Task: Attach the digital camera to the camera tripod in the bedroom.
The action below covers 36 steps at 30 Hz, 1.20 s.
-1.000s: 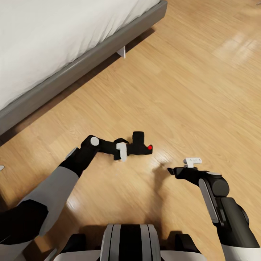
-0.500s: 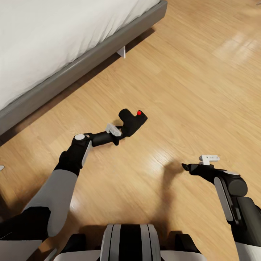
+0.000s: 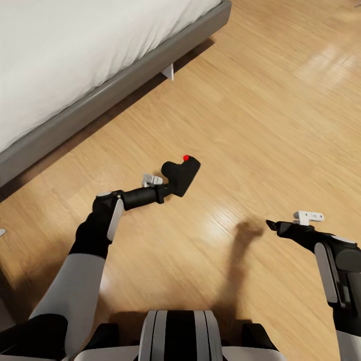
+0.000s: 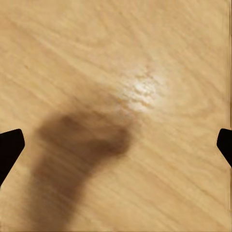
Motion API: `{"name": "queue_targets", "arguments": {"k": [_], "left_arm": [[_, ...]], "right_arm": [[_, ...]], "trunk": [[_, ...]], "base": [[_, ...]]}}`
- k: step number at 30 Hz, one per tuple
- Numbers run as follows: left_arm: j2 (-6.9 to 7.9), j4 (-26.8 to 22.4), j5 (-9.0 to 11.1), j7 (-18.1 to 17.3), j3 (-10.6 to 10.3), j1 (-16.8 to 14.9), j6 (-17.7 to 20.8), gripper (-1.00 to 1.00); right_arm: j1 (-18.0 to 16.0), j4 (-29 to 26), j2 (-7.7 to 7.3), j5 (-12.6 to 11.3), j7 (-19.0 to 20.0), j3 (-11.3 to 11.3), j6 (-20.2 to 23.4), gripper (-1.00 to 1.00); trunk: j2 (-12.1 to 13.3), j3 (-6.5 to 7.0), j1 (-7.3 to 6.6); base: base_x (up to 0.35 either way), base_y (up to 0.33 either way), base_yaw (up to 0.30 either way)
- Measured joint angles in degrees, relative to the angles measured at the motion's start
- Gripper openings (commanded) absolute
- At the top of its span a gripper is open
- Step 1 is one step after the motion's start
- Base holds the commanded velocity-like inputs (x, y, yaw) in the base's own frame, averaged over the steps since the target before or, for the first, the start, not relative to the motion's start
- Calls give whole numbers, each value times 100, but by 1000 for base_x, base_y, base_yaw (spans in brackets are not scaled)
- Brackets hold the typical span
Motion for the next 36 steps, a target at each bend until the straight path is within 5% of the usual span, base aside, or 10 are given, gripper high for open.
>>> {"name": "queue_targets", "arguments": {"k": [5,11,13,17,25,36], "left_arm": [[-64,-706,83,443,-222,337,704,-100],[-185,-1784,179,2067,-331,1031,1511,-100],[-214,-2018,457,2665,-358,1195,1750,-100],[-226,-2232,933,3207,-380,1309,1952,-100],[-243,-2420,1317,3983,-638,1482,2102,-100],[-213,-2489,1688,4288,-900,1492,2312,-100]], "right_arm": [[-9,3,19,-10,272,-191,-45,100],[-35,0,25,-13,421,-260,-60,100],[-35,1,38,-17,447,-267,-60,100],[-33,-3,55,-20,463,-268,-35,100],[-33,-3,63,-21,473,-267,9,100],[-11,-2,68,-22,474,-262,21,100]], "trunk": [[0,0,0],[0,0,0],[0,0,0],[0,0,0],[0,0,0],[0,0,0]], "base": [[0,0,0],[0,0,0],[0,0,0],[-23,0,0],[-49,0,0],[-7,0,0]]}}
